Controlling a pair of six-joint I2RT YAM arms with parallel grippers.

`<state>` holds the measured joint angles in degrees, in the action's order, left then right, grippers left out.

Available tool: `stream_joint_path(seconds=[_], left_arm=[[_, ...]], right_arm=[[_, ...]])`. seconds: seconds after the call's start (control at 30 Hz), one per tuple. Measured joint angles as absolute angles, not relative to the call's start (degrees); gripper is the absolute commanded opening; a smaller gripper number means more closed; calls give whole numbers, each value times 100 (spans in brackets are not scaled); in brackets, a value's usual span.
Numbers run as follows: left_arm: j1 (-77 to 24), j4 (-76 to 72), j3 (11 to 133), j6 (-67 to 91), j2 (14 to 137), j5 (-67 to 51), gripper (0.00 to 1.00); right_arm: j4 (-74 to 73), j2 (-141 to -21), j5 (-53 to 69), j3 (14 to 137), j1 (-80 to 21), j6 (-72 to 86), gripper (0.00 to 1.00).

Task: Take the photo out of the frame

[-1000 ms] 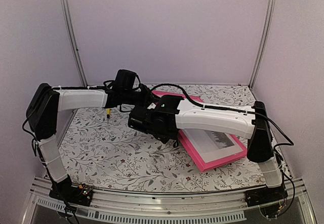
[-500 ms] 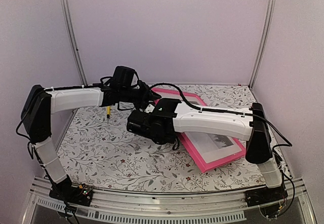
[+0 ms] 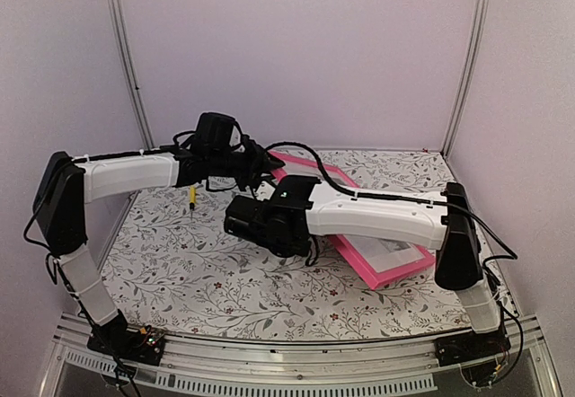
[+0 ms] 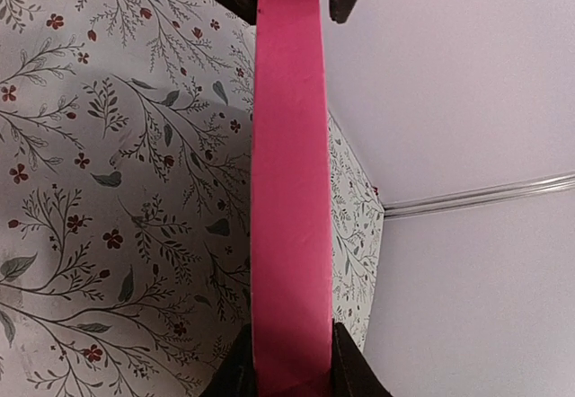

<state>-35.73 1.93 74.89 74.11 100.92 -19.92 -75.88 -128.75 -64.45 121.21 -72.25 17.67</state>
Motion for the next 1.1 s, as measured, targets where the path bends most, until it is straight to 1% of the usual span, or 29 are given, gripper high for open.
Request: stream_joint_path(seconds=[0.1, 0.17, 0.23, 0.3, 0.47, 0.63, 0.83, 1.1], left_arm=[[-3566, 78, 7498, 7188, 10060, -2145, 69], [-3553, 36, 7507, 7030, 10001, -2217, 82], [-3518, 14, 7520, 6882, 9900, -2279, 93], [-3489, 32, 7583, 6724, 9793, -2333, 99], [-3376, 148, 7944, 6333, 9511, -2377, 99], [-3210, 113, 8276, 5909, 9124, -2346, 99], [-3083, 32, 8388, 5374, 8482, -2097, 99], [-3079, -115, 8180, 4989, 7738, -1632, 99]], right_arm=[[-7430, -12864, -6571, 12110, -7192, 1479, 0], [-7205, -12842, -6632, 12049, -7175, 1286, 0], [-6914, -12757, -6685, 11909, -7168, 1068, 0], [-6484, -12597, -6733, 11705, -7159, 768, 0], [-4950, -11928, -6796, 11083, -7105, -246, 0], [-3948, -11546, -6674, 11059, -6982, -961, 0], [-3570, -11354, -6342, 11061, -6858, -1332, 0], [-3426, -10993, -5592, 11238, -6552, -1291, 0]])
